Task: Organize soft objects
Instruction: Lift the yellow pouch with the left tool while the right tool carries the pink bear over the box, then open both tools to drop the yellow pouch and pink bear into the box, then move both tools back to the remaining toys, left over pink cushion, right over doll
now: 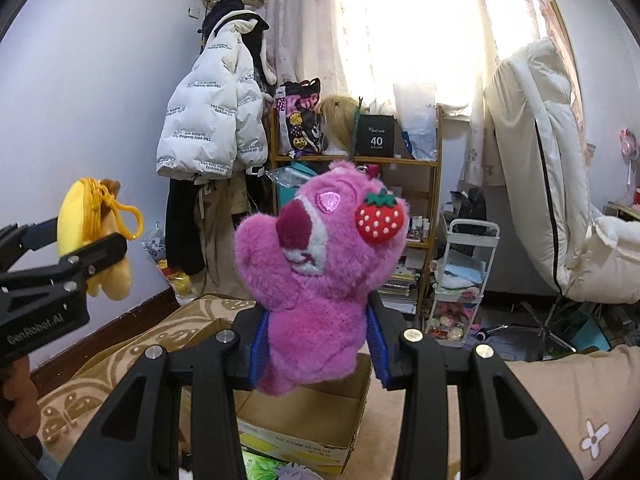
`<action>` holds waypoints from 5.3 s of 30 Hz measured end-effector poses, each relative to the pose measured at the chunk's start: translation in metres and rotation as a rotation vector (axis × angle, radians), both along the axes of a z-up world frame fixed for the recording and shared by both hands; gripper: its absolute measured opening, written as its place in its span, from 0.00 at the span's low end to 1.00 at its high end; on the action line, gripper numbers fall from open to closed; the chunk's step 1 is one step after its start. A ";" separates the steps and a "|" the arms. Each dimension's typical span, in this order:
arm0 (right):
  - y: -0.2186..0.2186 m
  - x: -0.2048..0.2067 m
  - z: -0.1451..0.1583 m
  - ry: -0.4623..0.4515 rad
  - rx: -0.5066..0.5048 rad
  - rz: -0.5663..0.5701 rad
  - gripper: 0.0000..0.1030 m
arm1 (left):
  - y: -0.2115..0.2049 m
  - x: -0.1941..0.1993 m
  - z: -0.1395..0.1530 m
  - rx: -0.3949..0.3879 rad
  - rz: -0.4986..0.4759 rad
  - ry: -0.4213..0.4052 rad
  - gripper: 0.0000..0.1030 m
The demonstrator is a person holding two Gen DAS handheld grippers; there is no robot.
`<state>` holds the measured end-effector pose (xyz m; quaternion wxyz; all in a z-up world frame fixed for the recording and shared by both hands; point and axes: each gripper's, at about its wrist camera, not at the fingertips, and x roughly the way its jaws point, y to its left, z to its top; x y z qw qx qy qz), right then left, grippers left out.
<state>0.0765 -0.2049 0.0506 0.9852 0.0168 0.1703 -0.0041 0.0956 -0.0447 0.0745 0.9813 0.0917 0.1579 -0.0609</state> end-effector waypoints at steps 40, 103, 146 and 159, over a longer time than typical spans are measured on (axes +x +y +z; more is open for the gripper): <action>0.012 0.060 -0.099 0.254 -0.042 0.052 0.44 | -0.025 0.073 -0.107 0.030 -0.069 0.217 0.74; 0.019 0.000 -0.090 0.281 -0.044 -0.003 0.86 | 0.023 0.023 -0.097 0.066 0.087 0.402 0.99; 0.002 0.000 -0.145 0.505 0.120 -0.080 0.86 | 0.033 0.044 -0.193 0.146 0.144 0.793 0.99; -0.006 0.009 -0.177 0.625 0.229 -0.087 0.86 | 0.026 0.045 -0.211 0.193 0.151 0.839 0.99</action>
